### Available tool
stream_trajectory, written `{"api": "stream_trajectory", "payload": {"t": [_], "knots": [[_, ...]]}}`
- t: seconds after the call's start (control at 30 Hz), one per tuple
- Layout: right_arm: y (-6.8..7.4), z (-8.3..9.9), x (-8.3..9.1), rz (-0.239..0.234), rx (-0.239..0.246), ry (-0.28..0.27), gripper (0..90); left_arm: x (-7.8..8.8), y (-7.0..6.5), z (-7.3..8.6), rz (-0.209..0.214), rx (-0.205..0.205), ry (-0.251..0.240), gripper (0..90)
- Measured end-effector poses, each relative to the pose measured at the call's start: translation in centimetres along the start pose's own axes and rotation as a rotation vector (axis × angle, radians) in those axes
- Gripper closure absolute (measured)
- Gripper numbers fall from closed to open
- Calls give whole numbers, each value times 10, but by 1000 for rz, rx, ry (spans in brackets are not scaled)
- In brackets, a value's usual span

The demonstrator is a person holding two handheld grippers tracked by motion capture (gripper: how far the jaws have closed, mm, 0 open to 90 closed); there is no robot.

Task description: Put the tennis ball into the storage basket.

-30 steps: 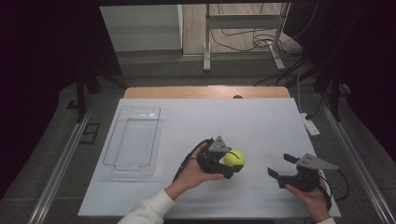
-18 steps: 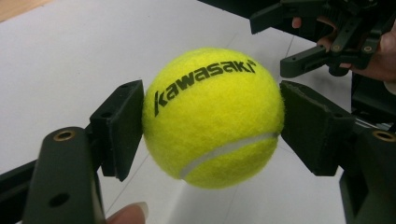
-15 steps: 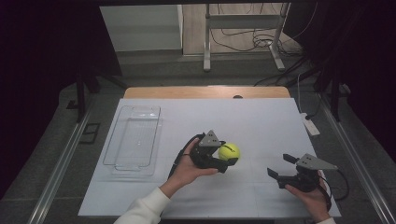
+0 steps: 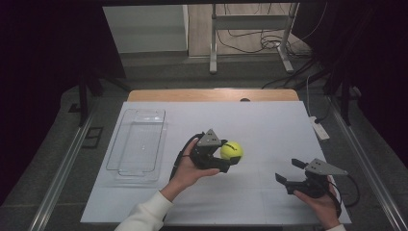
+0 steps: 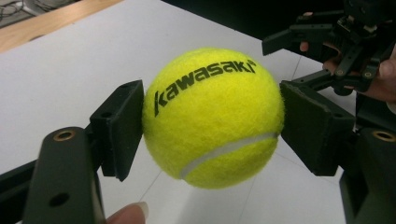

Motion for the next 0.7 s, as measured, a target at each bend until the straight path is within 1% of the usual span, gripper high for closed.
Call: {"api": "stream_trajectory", "payload": {"t": [0.23, 0.7], "knots": [[0, 0, 0, -1, -3, 1, 120, 8, 6, -2, -14, 16, -25, 271], [0, 0, 0, 0, -2, -2, 121, 23, 18, -4, -48, 42, -60, 271]]}}
Point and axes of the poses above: each handheld gripper's, and its own axes: x roughly backward along the jaws, z roughly out of its underside, y roughly to its left, the point moved 5 cm from there along -x, roughly forward along the jaws, and after that the axes turned 11 degrees about y, right-handed, at the moved point
